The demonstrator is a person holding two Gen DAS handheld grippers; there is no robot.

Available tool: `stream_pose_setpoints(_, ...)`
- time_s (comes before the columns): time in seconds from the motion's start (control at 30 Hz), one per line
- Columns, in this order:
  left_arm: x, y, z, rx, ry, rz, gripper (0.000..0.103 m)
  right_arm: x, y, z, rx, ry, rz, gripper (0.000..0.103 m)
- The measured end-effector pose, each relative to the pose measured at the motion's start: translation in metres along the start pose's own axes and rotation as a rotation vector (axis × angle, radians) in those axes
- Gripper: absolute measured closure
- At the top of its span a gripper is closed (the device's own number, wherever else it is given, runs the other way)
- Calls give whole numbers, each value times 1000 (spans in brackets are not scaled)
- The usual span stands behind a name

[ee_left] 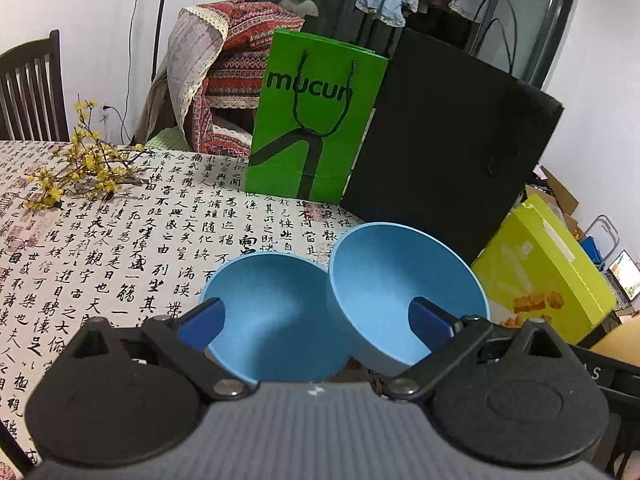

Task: Organize plates and bowls
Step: 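Close both grippers on the rims of the two blue bowls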

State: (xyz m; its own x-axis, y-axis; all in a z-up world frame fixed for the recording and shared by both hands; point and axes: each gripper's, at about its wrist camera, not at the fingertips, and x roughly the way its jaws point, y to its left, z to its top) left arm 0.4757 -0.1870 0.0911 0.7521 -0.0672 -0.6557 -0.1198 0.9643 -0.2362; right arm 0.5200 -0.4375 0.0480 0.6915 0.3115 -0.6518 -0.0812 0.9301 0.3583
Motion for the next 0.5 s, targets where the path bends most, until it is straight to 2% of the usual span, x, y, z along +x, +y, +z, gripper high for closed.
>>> stream_pose_setpoints(0.13, 14, -3, 6, -11, 14, 12, 11, 10, -1, 7, 4, 8, -1, 19)
stream_pose_setpoints(0.23, 23, -6, 10, -21, 26, 14, 16, 17, -1, 13, 11, 15, 0, 29)
stream_pose_setpoints(0.4, 40, -9, 11, -38, 60, 12, 34, 28, 1, 19, 35, 33, -1, 38)
stream_pose_setpoints(0.5, 50, -9, 11, -63, 78, 4, 39, 36, 2, 21, 46, 41, 2, 44)
